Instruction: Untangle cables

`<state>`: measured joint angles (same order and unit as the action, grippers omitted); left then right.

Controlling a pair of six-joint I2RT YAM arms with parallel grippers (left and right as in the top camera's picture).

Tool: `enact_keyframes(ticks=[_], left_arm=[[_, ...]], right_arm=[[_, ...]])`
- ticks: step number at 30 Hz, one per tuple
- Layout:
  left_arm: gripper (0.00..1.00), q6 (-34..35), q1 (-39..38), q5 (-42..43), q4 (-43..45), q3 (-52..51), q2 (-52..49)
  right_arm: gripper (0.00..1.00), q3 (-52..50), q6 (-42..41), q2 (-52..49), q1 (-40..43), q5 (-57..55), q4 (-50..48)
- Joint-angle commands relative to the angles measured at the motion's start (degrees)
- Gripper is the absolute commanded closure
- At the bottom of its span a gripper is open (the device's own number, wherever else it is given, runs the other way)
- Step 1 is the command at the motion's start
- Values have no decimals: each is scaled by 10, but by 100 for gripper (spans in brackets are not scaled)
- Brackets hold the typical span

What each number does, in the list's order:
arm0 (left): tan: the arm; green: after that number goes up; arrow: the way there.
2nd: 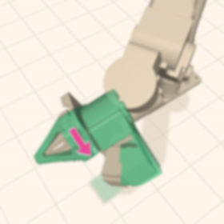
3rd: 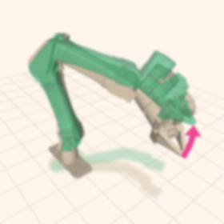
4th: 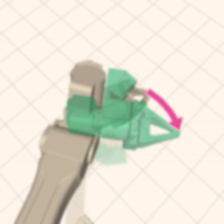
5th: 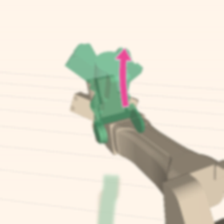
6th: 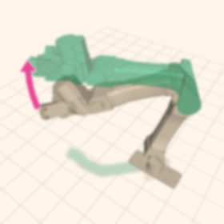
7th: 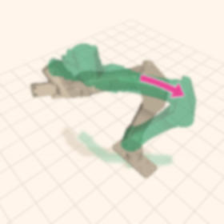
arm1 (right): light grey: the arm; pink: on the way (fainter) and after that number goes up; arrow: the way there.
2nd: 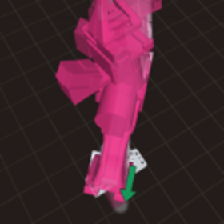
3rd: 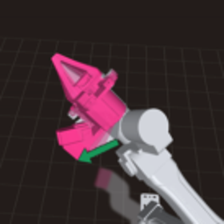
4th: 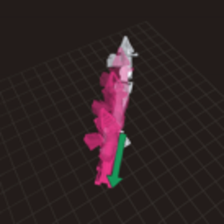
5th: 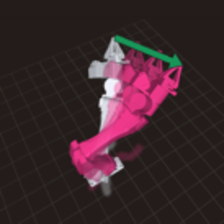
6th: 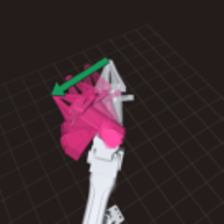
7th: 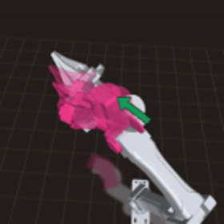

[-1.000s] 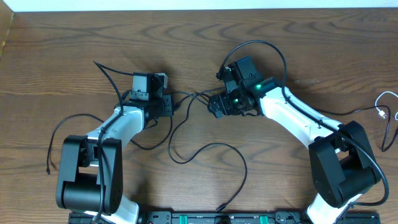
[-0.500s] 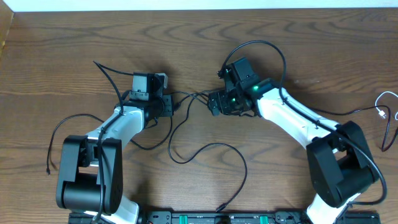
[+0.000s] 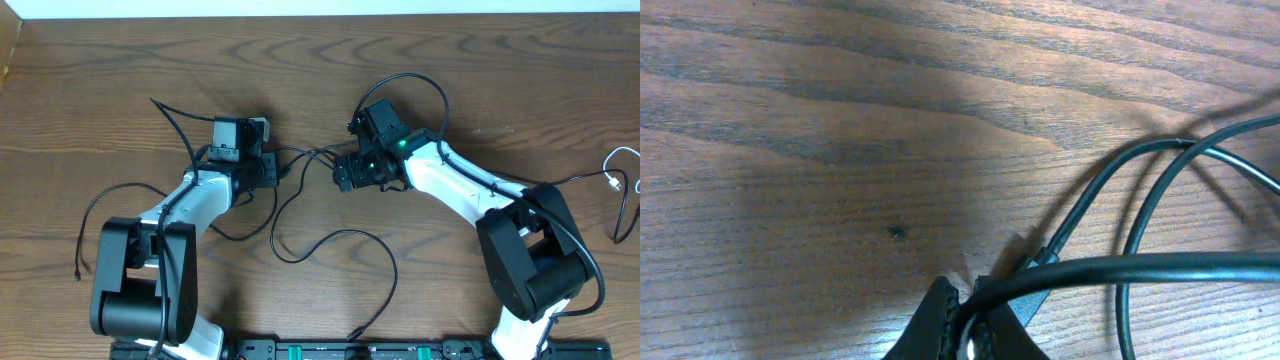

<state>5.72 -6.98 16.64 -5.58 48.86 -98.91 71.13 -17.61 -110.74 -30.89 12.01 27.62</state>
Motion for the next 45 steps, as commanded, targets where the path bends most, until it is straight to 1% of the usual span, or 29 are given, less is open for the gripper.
enact_keyframes(ticks=[1,4,6,11,13,20,26,30,32,38,45], left_arm=[[93,-10,-2,7,-1,1,-2],[92,-10,-2,7,-2,1,-2],[92,-10,-2,7,-2,1,-2],[92,-10,-2,7,-2,1,-2],[92,-10,-2,7,-3,1,-2],[92,-10,-2,7,-6,1,-2],[92,-10,-2,7,-15,1,-2],[93,-10,-2,7,-34,1,-2],[92,-13,-2,7,-42,1,-2],[92,-84,-2,7,-44,1,-2],[93,-142,-2,5,-63,1,-2]], right_arm=[[9,7,-6,-2,-3,0,1],[11,7,-6,-2,-7,2,0],[15,7,-6,-2,-8,2,0],[32,7,-6,-2,-11,1,1],[36,6,-5,-2,-12,1,0],[38,3,-5,-3,-15,-1,-5],[46,3,-6,-6,-15,-1,-15],[45,3,-12,-12,-15,-1,-18],[41,3,-20,-12,-15,-1,-24],[31,3,-36,-13,-15,1,-45],[30,3,-47,-13,-15,4,-56]])
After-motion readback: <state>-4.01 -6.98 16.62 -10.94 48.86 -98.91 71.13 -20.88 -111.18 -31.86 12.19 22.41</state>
